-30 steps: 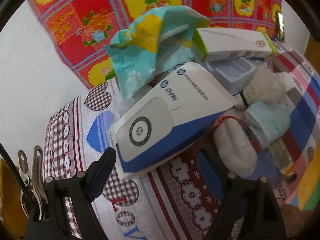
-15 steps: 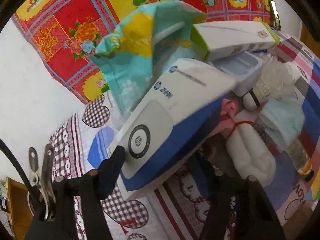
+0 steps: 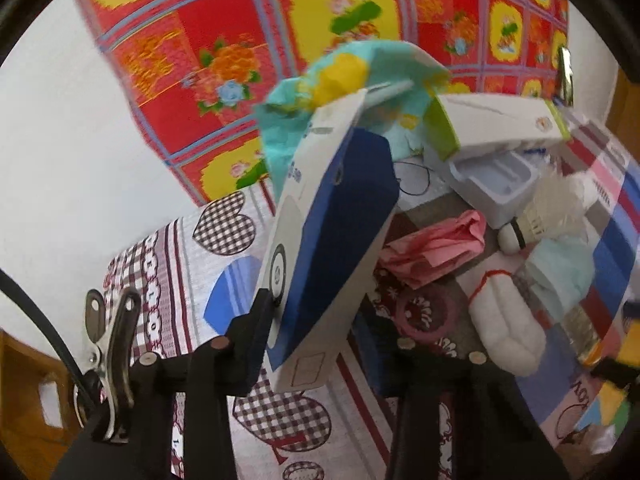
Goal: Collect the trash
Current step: 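Grasp the orange-capped tube with the right tool while the left tool holds the box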
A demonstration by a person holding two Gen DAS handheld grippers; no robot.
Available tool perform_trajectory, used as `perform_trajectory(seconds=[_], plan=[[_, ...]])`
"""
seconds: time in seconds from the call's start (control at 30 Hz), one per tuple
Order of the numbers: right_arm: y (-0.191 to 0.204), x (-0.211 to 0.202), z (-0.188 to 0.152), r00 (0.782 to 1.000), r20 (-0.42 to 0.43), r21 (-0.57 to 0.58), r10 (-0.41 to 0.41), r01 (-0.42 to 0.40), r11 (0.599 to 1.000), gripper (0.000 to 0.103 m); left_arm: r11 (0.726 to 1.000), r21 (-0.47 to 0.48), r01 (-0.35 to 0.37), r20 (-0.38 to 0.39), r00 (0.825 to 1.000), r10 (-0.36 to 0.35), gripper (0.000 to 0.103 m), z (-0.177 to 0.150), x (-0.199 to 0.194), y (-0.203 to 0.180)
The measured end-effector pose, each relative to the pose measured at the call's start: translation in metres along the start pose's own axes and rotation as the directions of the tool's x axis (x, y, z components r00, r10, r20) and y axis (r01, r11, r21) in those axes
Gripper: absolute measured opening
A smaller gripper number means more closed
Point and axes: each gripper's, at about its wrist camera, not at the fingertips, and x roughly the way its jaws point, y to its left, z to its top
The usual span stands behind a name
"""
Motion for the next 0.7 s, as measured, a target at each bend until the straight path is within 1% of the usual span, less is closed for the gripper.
perform_trajectory(seconds=[0.07, 0.17, 0.23, 0.3, 0.43, 0.5, 0.57, 0.6, 0.63, 0.7], plan=[[0.002, 0.004, -0.002, 1.0, -0.004, -0.018, -0.009, 0.009, 1.0, 0.084, 1.0, -0.03, -0.001, -0.005, 1.0, 0.001, 0.039, 0.0, 0.0, 0.008], [0.002, 0.011, -0.004, 1.0, -0.013, -0.029, -0.022, 0.021, 0.999, 0.081, 0.998, -0.052, -0.033, -0.011, 0.999, 0.033, 0.036, 0.002, 0.004, 0.016], [0.002, 0.015, -0.004, 1.0, -0.022, -0.027, -0.017, 0.016, 1.0, 0.078, 0.996, -0.087, -0.02, -0.027, 0.999, 0.018, 0.036, 0.003, 0.009, 0.024], [0.003, 0.016, -0.005, 1.0, -0.009, -0.04, -0.02, 0.02, 0.999, 0.077, 0.992, -0.129, -0.001, -0.036, 0.999, -0.004, 0.036, 0.004, 0.015, 0.032], [0.009, 0.018, -0.006, 0.999, -0.003, -0.083, -0.047, 0.047, 0.995, 0.076, 0.982, -0.185, 0.032, -0.031, 0.999, -0.039, 0.036, 0.006, 0.025, 0.047], [0.012, 0.02, -0.006, 0.997, 0.006, -0.11, -0.074, 0.074, 0.991, 0.068, 0.975, -0.215, 0.055, -0.022, 0.998, -0.061, 0.036, 0.008, 0.029, 0.054], [0.013, 0.018, -0.009, 0.994, 0.019, -0.153, -0.109, 0.11, 0.982, 0.052, 0.972, -0.229, 0.056, -0.019, 0.998, -0.062, 0.035, 0.01, 0.031, 0.059], [0.013, 0.017, -0.009, 0.993, 0.024, -0.169, -0.115, 0.118, 0.979, 0.046, 0.97, -0.236, 0.058, -0.018, 0.998, -0.064, 0.034, 0.011, 0.032, 0.061], [0.012, 0.016, -0.009, 0.994, 0.025, -0.173, -0.109, 0.112, 0.979, 0.038, 0.968, -0.244, 0.06, -0.017, 0.998, -0.067, 0.034, 0.011, 0.031, 0.064], [0.007, 0.014, -0.009, 0.997, 0.014, -0.161, -0.08, 0.082, 0.984, 0.038, 0.964, -0.26, 0.058, -0.017, 0.998, -0.065, 0.033, 0.01, 0.026, 0.063]])
